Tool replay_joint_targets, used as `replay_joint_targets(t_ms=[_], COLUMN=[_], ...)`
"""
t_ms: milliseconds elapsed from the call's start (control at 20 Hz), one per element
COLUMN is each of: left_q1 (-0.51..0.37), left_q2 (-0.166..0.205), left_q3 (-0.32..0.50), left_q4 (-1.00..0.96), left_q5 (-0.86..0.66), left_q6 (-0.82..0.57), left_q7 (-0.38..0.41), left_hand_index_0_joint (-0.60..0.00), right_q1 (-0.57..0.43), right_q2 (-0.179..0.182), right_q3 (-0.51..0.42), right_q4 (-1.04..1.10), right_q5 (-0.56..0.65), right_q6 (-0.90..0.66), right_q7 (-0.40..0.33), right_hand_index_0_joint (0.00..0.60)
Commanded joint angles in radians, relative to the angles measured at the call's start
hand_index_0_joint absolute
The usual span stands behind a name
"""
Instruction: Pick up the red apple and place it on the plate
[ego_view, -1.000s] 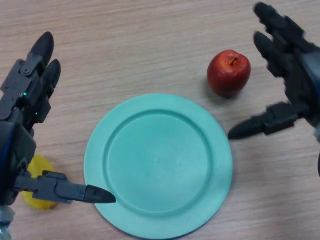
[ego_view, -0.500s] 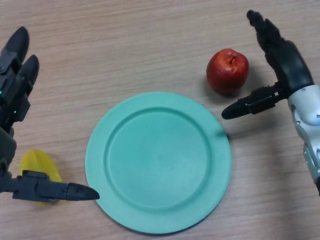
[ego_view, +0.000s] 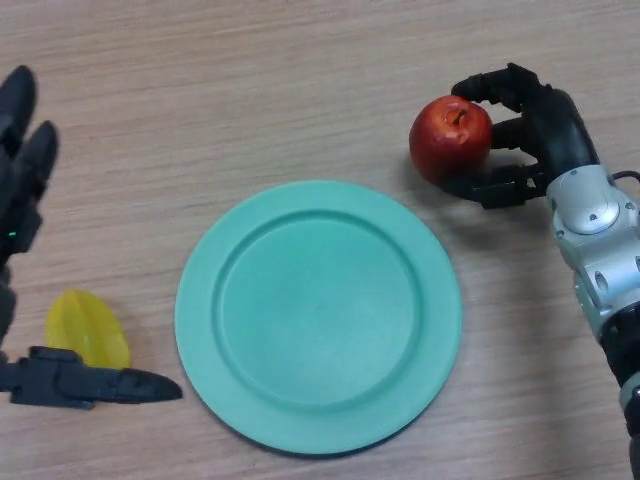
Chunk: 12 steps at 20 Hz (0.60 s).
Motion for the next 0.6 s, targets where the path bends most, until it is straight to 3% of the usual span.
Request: replay_joint_targets(t_ms=[50, 350, 500, 600], left_q1=[-0.012, -0.033, -0.038, -0.041], left_q2=[0.02, 0.036, 0.035, 0.036], left_q3=[0.06, 0.079, 0.073, 0.056], left_q4=[-0.046, -0.05, -0.041, -0.049], left_q5=[-0.047, -0.048, -0.044, -0.037], left_q6=[-0.167, -0.141, -0.149, -0.14], left_q7=[0.005, -0.002, -0.006, 0.001], left_hand_index_0_joint=[0.0, 0.0, 0.0, 0.0], right_q1=[-0.037, 0.365, 0.586, 0.659], right_q2=[-0.03, 0.035, 0.049, 0.05], right_q3=[-0.051, 0.047, 0.181, 0.244], right_q4=[-0.186, -0.966, -1.15, -1.121], right_q5=[0.037, 0.125, 0.032, -0.055], right_q6=[-0.062, 0.235, 0.185, 0.054], right_q7=[-0.029, 0.135, 0.145, 0.118], right_hand_index_0_joint=[0.6, 0.6, 0.6, 0.6])
